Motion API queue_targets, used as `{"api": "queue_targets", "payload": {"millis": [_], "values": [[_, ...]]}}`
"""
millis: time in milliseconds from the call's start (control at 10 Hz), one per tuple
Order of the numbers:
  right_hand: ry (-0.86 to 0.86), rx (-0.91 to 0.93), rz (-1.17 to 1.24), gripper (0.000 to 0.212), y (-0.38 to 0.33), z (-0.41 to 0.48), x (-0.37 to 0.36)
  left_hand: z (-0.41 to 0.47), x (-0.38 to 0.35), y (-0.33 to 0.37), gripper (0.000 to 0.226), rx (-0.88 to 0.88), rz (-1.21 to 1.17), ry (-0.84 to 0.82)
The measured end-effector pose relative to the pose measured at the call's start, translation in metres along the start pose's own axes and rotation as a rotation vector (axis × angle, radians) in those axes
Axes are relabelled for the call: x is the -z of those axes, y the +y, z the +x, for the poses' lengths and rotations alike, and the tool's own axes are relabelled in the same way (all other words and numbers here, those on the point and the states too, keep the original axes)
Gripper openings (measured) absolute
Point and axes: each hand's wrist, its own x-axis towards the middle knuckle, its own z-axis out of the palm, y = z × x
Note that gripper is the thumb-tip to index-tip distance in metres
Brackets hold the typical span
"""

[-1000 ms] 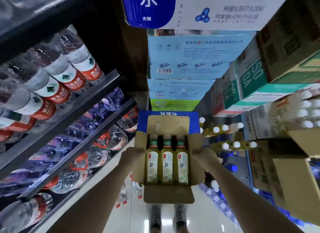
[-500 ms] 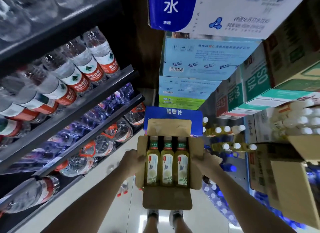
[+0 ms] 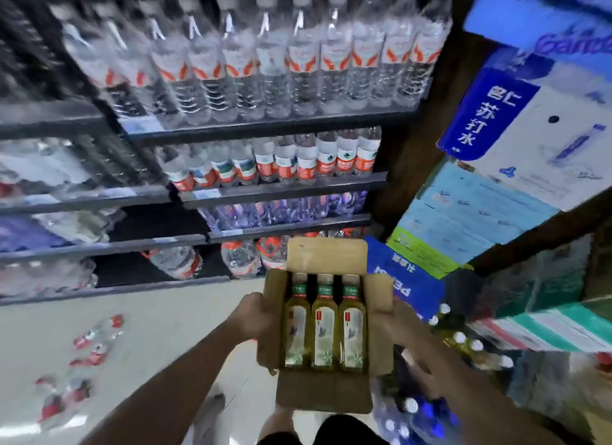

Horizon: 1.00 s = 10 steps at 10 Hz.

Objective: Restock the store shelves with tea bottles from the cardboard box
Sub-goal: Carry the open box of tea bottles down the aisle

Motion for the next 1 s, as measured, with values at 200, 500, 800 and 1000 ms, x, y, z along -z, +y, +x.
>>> {"api": "queue_targets", "payload": {"millis": [200, 500, 800, 1000], "values": [[-0.130, 0.338, -0.218, 0.008, -0.085, -0.065, -0.078, -0.139, 0.035, -0.100, 0.037, 0.065, -0.122, 0.194], [-0.479, 0.489, -0.378, 0.030, -0.151, -0.153, -0.309, -0.344, 0.056, -0.316, 0.027, 0.270, -0.386, 0.442], [-0.684, 0.491, -0.592, 0.012, -0.217, -0.289, -0.600, -0.540, 0.107, -0.529, 0.021, 0.419, -0.623, 0.632], [-0.842, 0.520, -0.735, 0.017, -0.272, -0.347, -0.790, -0.625, 0.157, -0.668, 0.026, 0.563, -0.728, 0.687]]}}
